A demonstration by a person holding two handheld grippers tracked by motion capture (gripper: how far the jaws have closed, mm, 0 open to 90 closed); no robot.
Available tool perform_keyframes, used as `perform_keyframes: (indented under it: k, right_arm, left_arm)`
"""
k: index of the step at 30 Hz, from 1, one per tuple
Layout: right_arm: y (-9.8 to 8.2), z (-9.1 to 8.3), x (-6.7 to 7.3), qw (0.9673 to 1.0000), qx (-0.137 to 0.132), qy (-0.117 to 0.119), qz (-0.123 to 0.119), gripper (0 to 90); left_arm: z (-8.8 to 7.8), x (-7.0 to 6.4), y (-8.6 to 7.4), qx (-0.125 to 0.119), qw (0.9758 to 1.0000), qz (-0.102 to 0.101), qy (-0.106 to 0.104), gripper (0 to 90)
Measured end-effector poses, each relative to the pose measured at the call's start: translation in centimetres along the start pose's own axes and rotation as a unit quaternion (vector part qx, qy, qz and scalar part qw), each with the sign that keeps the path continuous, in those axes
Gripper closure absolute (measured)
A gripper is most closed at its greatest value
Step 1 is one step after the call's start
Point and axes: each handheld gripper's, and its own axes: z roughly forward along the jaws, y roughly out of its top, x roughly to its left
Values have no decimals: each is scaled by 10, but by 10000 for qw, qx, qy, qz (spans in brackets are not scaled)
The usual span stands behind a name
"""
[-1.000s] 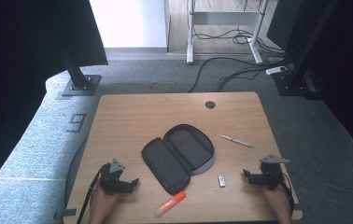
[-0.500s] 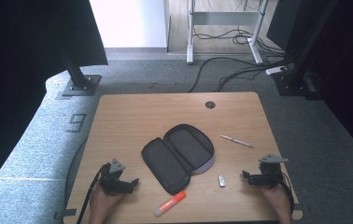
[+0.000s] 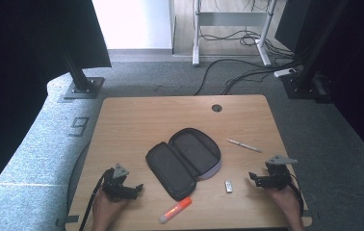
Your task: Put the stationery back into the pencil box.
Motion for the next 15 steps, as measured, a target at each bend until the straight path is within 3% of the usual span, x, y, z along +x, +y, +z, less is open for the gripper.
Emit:
perform_keyframes:
  k: [15]
  right_arm:
    - [15,0,-10,9999,-97,62,-24,204]
  left_arm:
    - [0,0,0,1,10000,-1,-1,0]
